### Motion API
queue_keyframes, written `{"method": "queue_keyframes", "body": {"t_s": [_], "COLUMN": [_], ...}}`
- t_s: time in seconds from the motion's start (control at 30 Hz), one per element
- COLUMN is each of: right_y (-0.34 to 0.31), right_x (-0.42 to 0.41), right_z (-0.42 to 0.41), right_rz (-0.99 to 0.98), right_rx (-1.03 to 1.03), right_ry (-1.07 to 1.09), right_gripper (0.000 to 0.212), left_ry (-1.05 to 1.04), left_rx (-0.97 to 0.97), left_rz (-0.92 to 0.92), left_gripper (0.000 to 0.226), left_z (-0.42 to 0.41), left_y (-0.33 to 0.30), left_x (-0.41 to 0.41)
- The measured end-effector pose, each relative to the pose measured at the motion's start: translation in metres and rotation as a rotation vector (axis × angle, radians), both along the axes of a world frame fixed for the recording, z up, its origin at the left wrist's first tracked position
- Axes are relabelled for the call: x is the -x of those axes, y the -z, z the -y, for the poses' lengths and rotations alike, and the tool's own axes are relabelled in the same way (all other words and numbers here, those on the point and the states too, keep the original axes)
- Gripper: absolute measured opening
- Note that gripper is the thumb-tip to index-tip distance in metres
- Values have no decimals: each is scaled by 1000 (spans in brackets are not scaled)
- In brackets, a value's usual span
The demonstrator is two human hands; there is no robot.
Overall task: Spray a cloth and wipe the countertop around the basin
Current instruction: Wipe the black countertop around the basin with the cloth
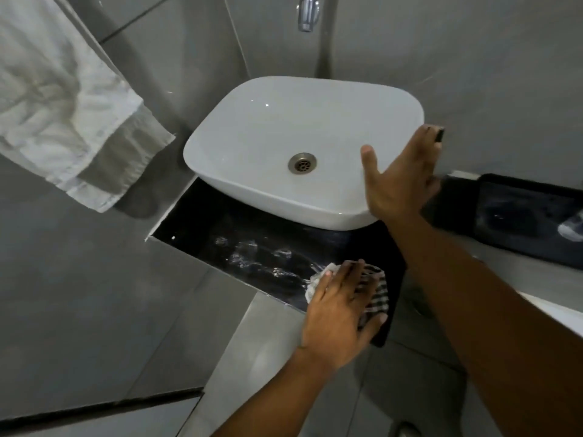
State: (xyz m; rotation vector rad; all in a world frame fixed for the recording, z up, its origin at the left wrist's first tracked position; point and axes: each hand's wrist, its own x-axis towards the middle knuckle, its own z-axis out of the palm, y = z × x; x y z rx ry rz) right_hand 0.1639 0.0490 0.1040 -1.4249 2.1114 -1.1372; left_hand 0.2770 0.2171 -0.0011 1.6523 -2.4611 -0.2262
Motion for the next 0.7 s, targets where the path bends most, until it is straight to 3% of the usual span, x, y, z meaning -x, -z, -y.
{"method": "queue_keyframes", "body": {"t_s": [0.1,0.23,0.4,0.47,0.6,0.7], "right_y": [5,10,12,13,9,5], "right_x": [4,3,8,10,8,6], "right_z": [4,9,13,13,14,12], "right_rz": [-70,-76,-67,-57,-58,-76], "right_rx": [8,6,22,34,27,25], "right_ry": [-12,-26,-21,-27,-16,-7], "right_gripper": [97,97,96,96,97,96], "left_ry": [-13,-174,-603,-659,-723,-595], "left_rx": [0,17,26,22,97,95], "left_rz": [-49,-37,46,70,-17,-83], "left_gripper": [52,55,54,48,43,47], "left_z": [15,56,124,134,129,92], "left_y": [1,-4,-21,-22,-19,-22], "left_x": [-24,-119,-272,-302,-269,-201]}}
